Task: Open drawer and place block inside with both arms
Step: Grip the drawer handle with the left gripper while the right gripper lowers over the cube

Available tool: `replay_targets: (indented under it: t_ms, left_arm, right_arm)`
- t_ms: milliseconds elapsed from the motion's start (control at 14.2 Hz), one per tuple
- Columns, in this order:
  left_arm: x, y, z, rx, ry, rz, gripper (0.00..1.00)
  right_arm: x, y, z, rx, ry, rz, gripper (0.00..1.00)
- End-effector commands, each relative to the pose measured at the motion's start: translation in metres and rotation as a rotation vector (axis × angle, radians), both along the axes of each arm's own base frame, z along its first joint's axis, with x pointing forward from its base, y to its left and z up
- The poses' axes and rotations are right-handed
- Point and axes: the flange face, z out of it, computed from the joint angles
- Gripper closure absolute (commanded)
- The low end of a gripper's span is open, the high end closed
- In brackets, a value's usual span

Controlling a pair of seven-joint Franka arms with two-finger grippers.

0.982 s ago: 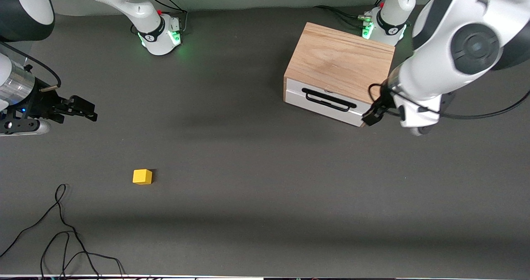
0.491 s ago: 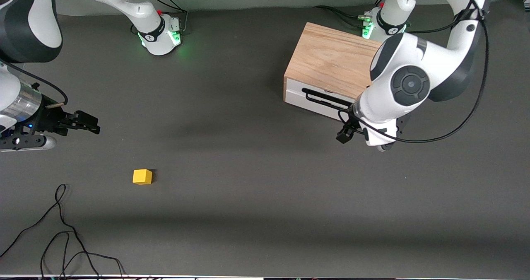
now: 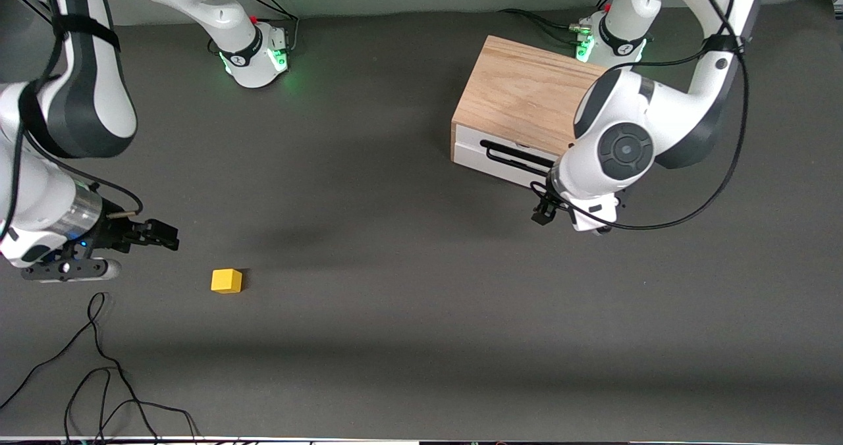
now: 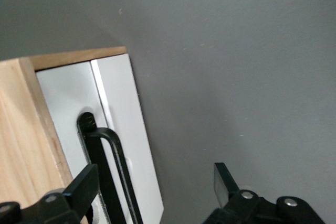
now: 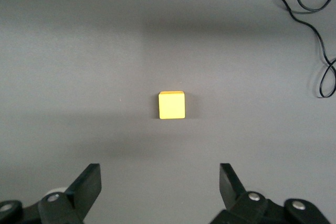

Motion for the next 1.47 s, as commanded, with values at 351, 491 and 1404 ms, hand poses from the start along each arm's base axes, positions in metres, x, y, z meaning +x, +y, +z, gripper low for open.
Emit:
replay_targets:
  t_ms: [351,491,1404]
  left_arm:
    - [-0.016,-0.005,-0.043,0.044,0.036,0.063,0.03]
    - [-0.02,-0.017,-0.06,0.048,0.045,0.07,0.03]
    - [-0.03,-0.045,-0.085,0.084,0.041,0.04,1.0]
  right_arm:
    - [0.013,-0.007,-0.012,-0.01,0.009,0.017,0.0]
    - [0.018,-0.009,-0.021,-0.014,0.004,0.016,0.0]
    - [0.047,-0.011,-0.094,-0.024,-0.035,0.016,0.0]
